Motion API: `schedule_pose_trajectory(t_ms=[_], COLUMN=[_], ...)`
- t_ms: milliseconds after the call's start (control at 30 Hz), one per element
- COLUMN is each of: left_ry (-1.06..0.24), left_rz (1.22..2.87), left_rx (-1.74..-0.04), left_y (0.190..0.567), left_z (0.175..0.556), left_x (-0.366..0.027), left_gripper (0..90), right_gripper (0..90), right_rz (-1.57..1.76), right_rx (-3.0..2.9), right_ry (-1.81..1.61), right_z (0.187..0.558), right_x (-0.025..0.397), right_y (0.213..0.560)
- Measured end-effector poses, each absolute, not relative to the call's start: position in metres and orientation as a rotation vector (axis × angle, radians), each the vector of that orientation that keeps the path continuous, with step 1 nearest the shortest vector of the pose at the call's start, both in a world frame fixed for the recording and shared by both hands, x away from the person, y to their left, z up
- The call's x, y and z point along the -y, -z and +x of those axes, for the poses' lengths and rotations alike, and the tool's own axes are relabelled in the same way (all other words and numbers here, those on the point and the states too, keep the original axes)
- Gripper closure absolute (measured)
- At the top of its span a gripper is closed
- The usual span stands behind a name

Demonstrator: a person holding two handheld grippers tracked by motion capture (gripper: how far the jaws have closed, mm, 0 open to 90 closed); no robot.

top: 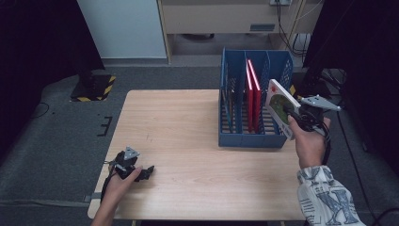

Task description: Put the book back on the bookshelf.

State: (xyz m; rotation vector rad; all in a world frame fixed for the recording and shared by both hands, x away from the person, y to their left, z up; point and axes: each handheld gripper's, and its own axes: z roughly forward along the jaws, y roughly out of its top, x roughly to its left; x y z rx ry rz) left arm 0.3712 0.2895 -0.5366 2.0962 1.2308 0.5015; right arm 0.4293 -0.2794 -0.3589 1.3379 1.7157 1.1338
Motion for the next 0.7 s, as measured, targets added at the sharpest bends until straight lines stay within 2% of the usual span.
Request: schedule_pose_trajectory(t_ms=[700], left_ry=[-0.501], left_rz=[2.100], left_rx=[-1.228], left_y=[0.537], left_z=[0.372], left_x=[-0.289], left_gripper=[0.0], right_gripper=[75.6], right_rz=[1.407], right_rx=[-1.644], right_ry=[-1.098], right_z=[0.466], right_x=[0.277], right_y=[0.373])
